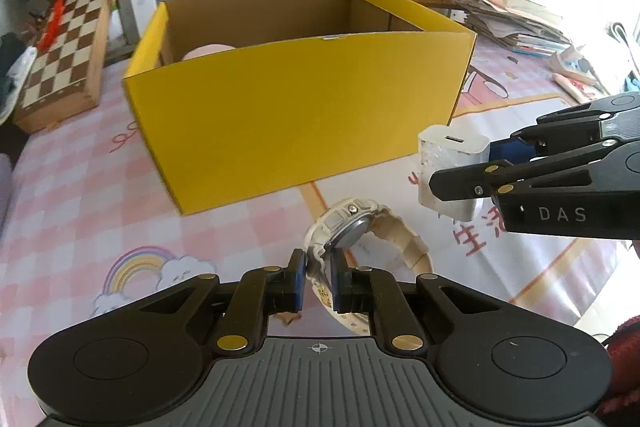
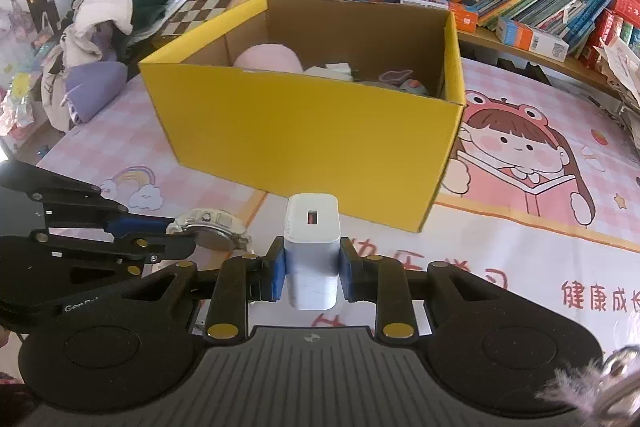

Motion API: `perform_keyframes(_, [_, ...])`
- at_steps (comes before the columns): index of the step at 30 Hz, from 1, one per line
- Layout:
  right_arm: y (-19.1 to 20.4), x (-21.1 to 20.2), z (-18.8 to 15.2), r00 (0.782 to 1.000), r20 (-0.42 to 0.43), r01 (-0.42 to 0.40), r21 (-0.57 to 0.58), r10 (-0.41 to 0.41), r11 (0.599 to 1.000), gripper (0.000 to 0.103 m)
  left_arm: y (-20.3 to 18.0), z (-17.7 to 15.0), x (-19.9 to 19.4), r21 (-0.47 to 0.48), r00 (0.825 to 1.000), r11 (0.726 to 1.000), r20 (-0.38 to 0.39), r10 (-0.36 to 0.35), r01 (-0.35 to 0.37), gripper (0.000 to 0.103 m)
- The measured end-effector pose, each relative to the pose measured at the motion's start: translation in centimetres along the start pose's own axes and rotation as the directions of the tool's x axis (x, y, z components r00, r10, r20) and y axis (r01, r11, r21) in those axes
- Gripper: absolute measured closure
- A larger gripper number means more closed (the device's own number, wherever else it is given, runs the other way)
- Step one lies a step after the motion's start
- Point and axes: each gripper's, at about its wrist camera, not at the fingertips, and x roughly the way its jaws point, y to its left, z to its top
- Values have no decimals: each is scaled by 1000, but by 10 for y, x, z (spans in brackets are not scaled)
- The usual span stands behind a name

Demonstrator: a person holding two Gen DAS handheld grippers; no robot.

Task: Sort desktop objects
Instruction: 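Close the left tool on the white watch band while the right tool holds the charger, then lift the watch and charger with both tools and carry them toward the yellow box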

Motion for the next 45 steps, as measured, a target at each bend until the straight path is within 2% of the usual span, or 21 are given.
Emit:
perform_keyframes(16, [26,-10,-5,1000,0,7,-28,-7,1000,78,14,-14,-30,-18,999,1000,40,19,-18,93])
perform_keyframes(21, [24,-3,-12,997,-66,27,-5,-27,1000,78,17,-21,-28,-24,1000,1000,8,17,-16,93])
perform_keyframes(24, [22,-2,-15,997,-72,28,19,-26,999,78,19,-24,-26,-34,1000,999,-13,17,-17,92])
perform_keyframes(27, [23,-2,-16,997,-70,28,19,-27,999,78,19,-27,-22,-35,999,999,-39,21,-22,85])
perform_keyframes(29, [23,-1,-16,997,-73,26,16,-24,1000,78,18,-28,-20,-26,999,999,-51,20,-21,76])
perform_keyframes(33, [23,1,-16,996,-83,22,10,-21,1000,77,15,-29,-16,-7,997,1000,-69,28,-28,74])
perform_keyframes(36, [22,3,-17,995,-93,19,11,-18,1000,77,17,-30,-13,-16,997,999,-76,29,-30,74])
perform_keyframes(39, [21,7,-18,994,-111,17,16,-15,1000,77,20,-31,-10,-33,996,999,-83,25,-28,80])
perform_keyframes(41, [21,8,-18,994,-113,15,19,-12,1000,78,22,-31,-10,-44,997,999,-80,25,-29,93])
perform_keyframes(45, [21,8,-18,995,-104,14,15,-12,1000,78,28,-32,-11,-79,997,997,-76,12,-18,96])
